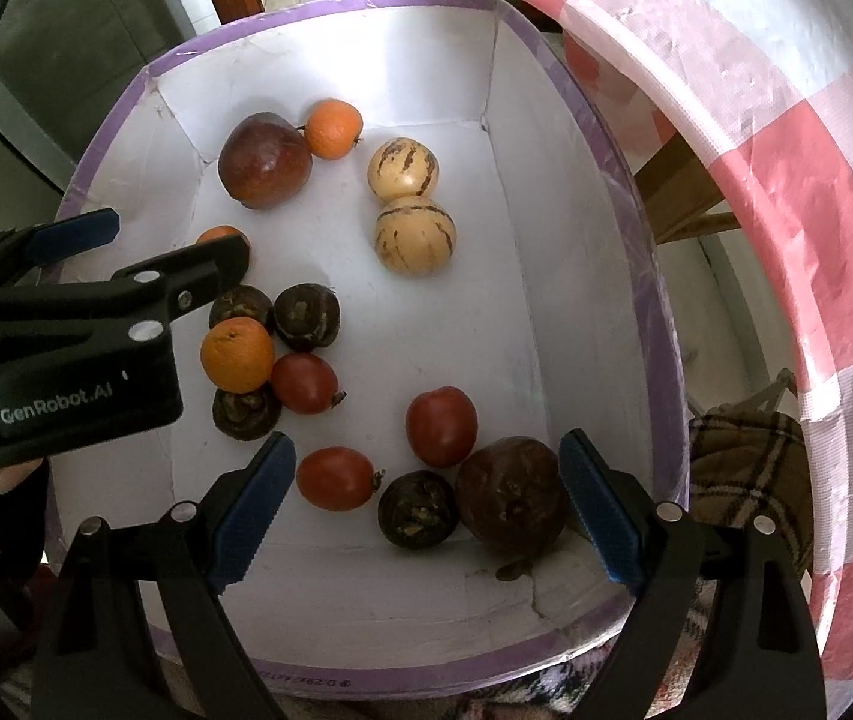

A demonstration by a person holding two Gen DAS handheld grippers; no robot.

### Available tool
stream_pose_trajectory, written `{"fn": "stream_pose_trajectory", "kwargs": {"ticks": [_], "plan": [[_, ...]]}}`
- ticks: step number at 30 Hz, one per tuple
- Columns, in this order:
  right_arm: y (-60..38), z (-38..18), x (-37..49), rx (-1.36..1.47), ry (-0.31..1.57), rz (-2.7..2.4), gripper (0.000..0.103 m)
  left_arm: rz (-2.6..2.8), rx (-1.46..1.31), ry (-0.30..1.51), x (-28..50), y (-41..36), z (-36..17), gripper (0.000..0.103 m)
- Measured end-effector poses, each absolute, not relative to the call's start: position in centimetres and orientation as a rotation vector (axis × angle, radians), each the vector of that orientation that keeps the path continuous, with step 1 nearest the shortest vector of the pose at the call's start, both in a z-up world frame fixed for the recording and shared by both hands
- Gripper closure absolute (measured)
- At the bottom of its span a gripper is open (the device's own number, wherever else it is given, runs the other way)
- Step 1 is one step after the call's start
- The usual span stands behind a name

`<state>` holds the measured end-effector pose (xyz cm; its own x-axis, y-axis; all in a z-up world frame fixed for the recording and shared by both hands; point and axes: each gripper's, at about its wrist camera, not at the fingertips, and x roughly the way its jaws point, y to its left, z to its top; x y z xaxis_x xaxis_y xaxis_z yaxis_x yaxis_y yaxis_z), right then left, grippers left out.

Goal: Organize fruits

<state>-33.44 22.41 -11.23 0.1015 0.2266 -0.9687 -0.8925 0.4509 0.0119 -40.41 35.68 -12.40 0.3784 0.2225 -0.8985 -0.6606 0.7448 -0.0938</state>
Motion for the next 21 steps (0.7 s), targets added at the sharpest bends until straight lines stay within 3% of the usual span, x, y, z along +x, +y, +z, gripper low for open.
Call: {"fn": "stream_pose_trajectory", "kwargs": {"ticks": [21], "plan": [[22.28, -11.33, -33.19, -0.709, 1.197, 0.940, 0.016, 0.602, -0.430, 1.037, -40.12, 35.24, -12.11, 0.002]]}}
